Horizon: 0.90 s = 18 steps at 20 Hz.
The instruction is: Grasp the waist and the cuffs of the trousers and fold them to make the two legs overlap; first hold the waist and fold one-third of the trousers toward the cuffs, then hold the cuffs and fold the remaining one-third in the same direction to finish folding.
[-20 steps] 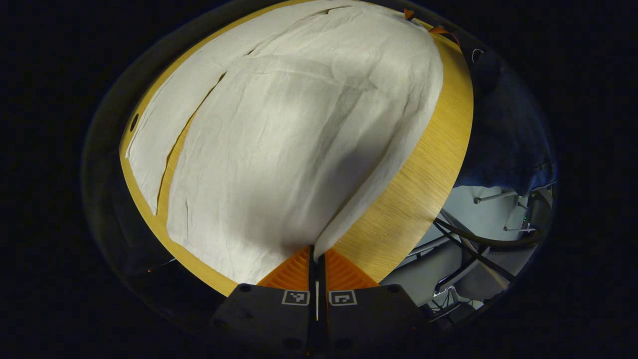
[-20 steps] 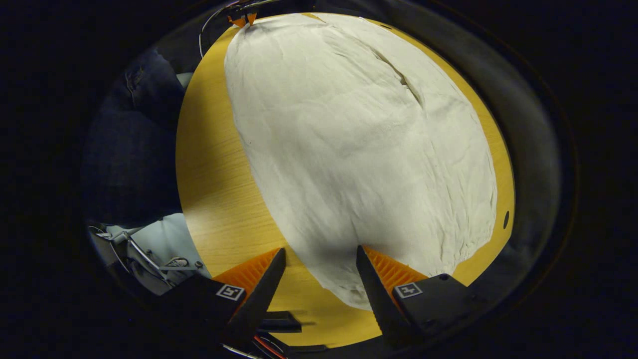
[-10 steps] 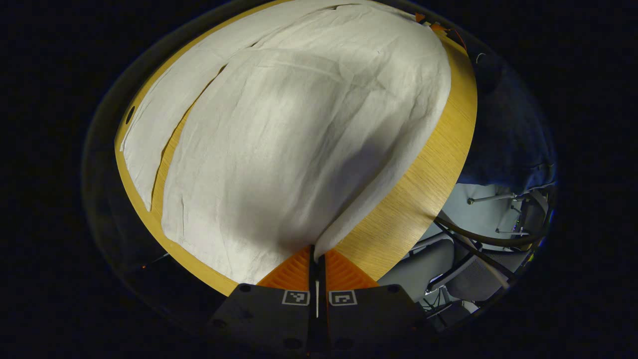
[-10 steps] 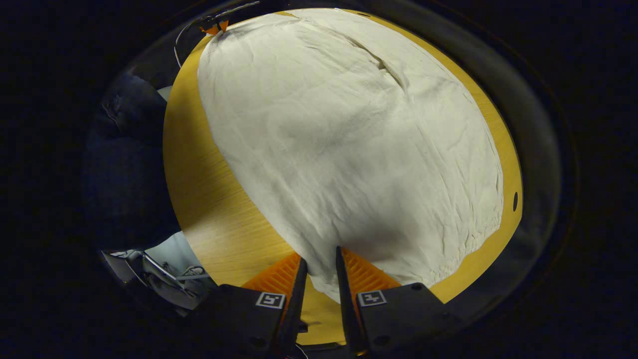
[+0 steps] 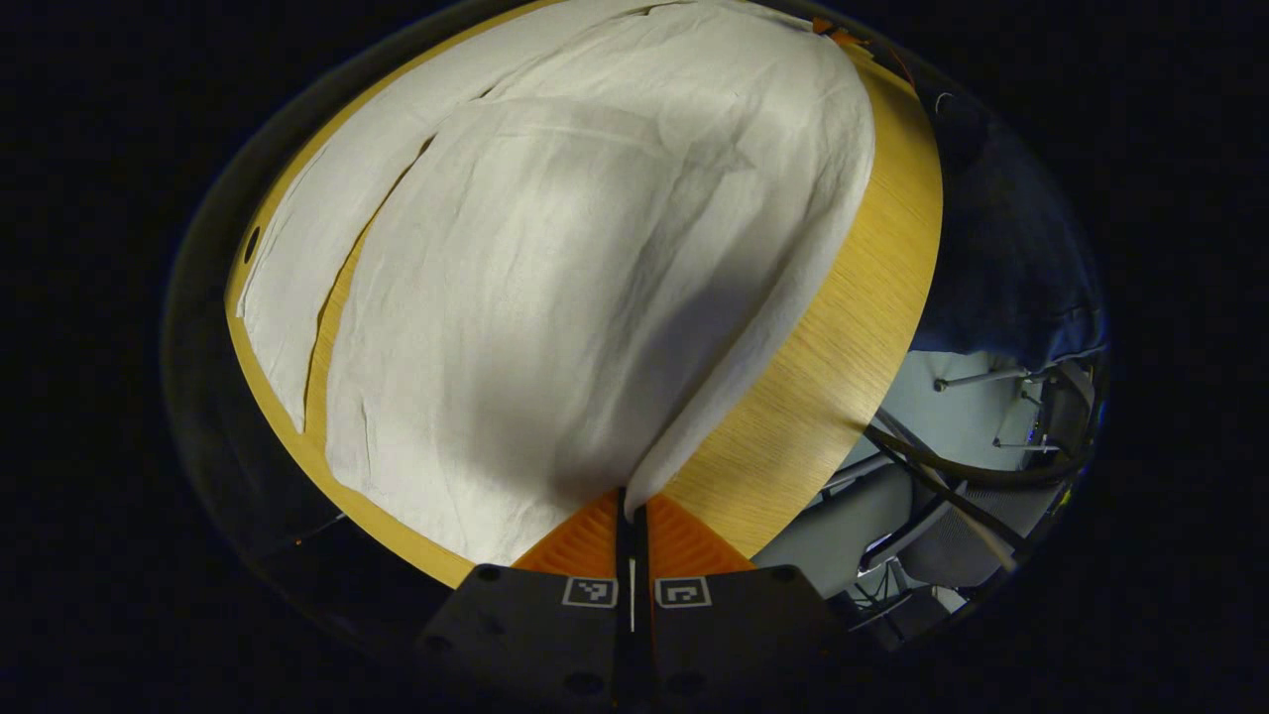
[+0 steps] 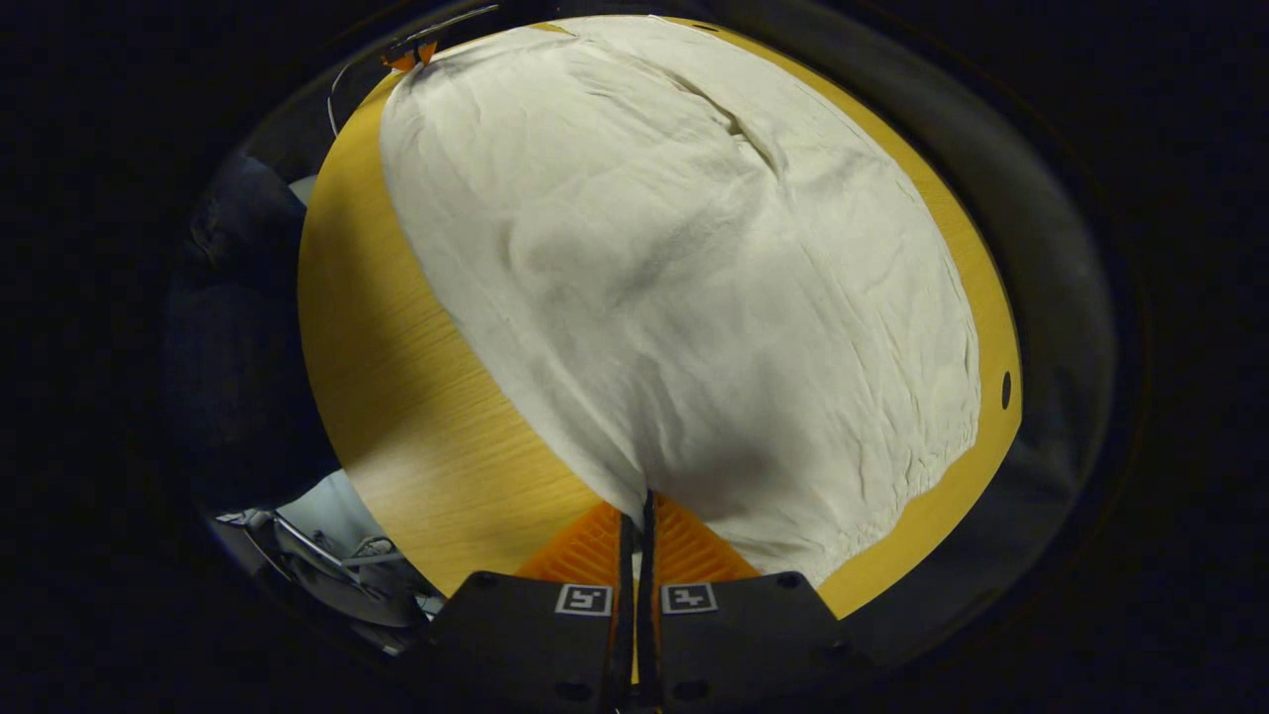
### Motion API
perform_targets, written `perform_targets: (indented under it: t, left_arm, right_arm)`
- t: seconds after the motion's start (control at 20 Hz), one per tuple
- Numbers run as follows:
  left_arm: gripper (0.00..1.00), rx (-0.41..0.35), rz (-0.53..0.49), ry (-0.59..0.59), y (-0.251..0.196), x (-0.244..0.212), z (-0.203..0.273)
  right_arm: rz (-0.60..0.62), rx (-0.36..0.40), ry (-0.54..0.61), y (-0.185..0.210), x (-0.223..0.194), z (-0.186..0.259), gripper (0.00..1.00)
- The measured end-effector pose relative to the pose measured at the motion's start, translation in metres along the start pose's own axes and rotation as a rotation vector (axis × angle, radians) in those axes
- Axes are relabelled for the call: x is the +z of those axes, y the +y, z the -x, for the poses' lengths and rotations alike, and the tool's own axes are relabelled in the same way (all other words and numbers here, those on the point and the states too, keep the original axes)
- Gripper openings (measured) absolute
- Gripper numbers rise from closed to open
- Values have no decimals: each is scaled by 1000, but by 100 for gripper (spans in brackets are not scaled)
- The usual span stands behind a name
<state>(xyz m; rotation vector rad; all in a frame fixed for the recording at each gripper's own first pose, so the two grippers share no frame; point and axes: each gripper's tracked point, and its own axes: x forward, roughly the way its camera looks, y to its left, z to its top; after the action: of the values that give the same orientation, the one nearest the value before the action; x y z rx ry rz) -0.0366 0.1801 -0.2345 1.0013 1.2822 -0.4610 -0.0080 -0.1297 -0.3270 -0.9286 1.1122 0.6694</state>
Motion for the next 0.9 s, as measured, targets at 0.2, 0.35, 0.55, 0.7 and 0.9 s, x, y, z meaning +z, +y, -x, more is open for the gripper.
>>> perform_targets:
  t: [0.2, 0.35, 0.55, 0.7, 0.9]
  left_arm:
    - [0, 37, 42, -28, -1, 1, 0]
    - [0, 51, 86, -73, -7, 7, 2]
    - [0, 143, 261, -229, 13, 33, 23]
    - [0, 256, 474, -411, 51, 67, 54]
    - [0, 387, 710, -586, 111, 111, 93]
  right_arm:
    - [-102, -44, -39, -2, 1, 3, 4]
    - [-234, -71, -103, -5, 5, 11, 3]
    - [-413, -144, -197, -21, 13, 30, 3]
    - [-559, -174, -280, -30, 31, 45, 2]
    - [-752, -272, -385, -61, 51, 63, 3]
